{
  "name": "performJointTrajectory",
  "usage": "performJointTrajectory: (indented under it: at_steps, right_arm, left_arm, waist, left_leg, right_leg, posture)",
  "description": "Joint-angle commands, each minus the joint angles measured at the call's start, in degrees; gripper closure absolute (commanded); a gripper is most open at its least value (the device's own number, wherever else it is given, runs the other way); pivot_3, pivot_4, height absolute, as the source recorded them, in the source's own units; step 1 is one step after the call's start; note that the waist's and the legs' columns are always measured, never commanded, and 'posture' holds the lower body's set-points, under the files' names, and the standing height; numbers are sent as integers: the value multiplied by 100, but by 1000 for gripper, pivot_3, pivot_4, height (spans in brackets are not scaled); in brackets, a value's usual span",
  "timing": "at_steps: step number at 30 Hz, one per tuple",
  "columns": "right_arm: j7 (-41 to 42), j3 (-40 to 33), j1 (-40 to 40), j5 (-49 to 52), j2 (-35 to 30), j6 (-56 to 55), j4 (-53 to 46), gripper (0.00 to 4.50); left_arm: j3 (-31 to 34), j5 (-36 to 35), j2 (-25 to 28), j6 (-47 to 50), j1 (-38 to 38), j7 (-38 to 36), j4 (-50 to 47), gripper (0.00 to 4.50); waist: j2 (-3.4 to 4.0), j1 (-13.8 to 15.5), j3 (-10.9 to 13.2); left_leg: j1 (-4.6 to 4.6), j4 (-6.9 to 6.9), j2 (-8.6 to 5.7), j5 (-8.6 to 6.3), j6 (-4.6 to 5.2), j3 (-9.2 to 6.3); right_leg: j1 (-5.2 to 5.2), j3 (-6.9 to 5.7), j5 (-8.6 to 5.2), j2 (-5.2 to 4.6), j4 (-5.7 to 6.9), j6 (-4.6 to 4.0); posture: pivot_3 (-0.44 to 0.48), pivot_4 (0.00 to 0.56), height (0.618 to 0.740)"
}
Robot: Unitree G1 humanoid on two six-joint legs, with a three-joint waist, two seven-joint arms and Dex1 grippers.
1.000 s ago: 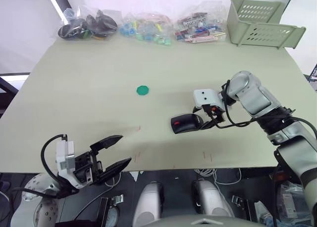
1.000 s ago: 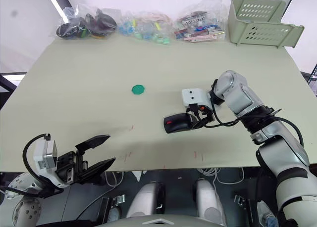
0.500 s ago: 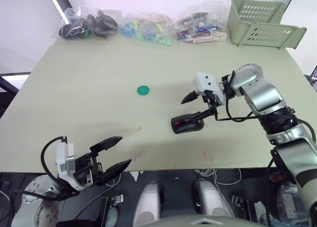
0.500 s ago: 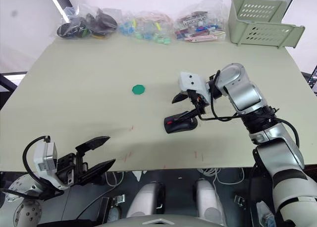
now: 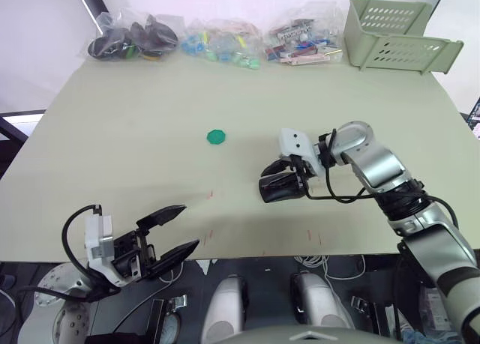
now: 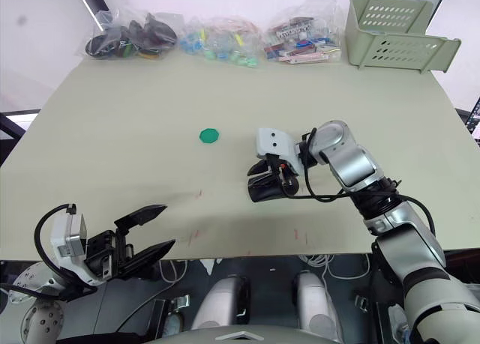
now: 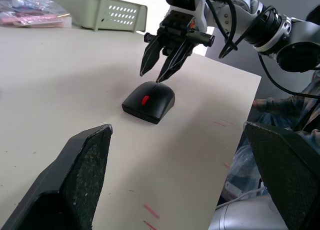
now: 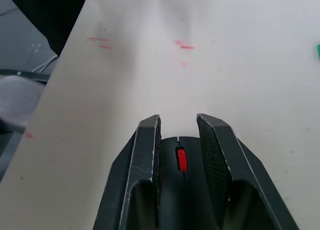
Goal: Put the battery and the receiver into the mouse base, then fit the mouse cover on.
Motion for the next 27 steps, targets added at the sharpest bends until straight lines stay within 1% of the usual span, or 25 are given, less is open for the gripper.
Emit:
performJointTrajectory:
  at_steps: [1,6,8,10,12,14,16,19,21,25,27]
  right_arm:
    - [-100,135,-65,-125,76,-20,126,3295]
    - [-231,351,-130,-350,206,39,444,3295]
    - [-190,524,-129,-512,162,5,551,3295]
    - [-212,933,-26,-1026,-73,-252,803,3295]
    - [-205,915,37,-1029,-139,-232,803,3295]
    - [-98,615,98,-685,-132,-252,536,3295]
    - [-90,-4,190,-84,-84,-35,73,3295]
    - [-351,-987,480,724,-79,242,-501,3295]
    - [-632,-1610,928,1184,-70,338,-835,3295]
    - [-1105,-2134,1768,1530,-158,561,-1278,3295]
    - [-1359,-2267,2365,1543,-77,261,-1517,3295]
  left_arm:
    - [131,-43,74,-35,64,-53,-71,0]
    - [104,-30,70,-48,46,-38,-66,0]
    - [92,-19,70,-51,25,-38,-46,0]
    - [70,2,59,-65,12,-38,-39,0]
    - [60,14,48,-76,0,-34,-34,0]
    - [58,21,40,-81,-1,-31,-38,0]
    - [64,19,27,-86,4,-15,-58,0]
    - [69,22,6,-95,6,4,-67,0]
    - [67,29,-5,-98,-6,7,-56,0]
    - [52,44,-16,-91,-86,12,11,0]
    - [15,59,-34,-88,-140,14,51,0]
  waist:
    - [0,-1,0]
    - [0,0,0]
    - [0,0,0]
    - [0,9,-1]
    - [-1,20,-13]
    - [-16,53,-26]
    - [-16,59,-26]
    - [-15,67,-19]
    - [-17,70,-21]
    - [-17,42,-21]
    - [-19,39,-22]
  left_leg:
    - [0,0,0,0,0,0]
    - [0,0,0,0,0,0]
    - [0,0,0,0,0,0]
    - [0,0,0,0,0,1]
    - [7,0,-1,0,0,1]
    - [11,0,-1,0,0,-2]
    - [10,3,-3,0,0,-2]
    - [-1,6,-8,0,0,-2]
    - [-4,6,-10,0,0,-2]
    - [-2,-10,-9,-1,0,-3]
    - [0,-13,-6,0,0,-3]
  right_leg:
    - [0,0,0,0,0,0]
    - [0,0,0,0,0,0]
    - [0,0,0,0,0,0]
    - [0,0,0,0,-1,0]
    - [4,0,0,-3,-1,-1]
    - [6,-2,-1,-5,-2,-2]
    - [7,-3,-1,-13,-3,-2]
    - [9,-2,-1,-24,-6,-1]
    - [7,1,-1,-25,-7,0]
    - [7,-7,1,-21,-13,6]
    - [6,-6,1,-14,-11,5]
  posture:
    - [0,150,740]
    - [0,150,740]
    - [0,150,740]
    - [0,150,740]
    - [0,150,740]
    - [0,150,740]
    - [0,150,740]
    - [0,150,740]
    - [0,150,740]
    - [0,150,740]
    - [0,150,740]
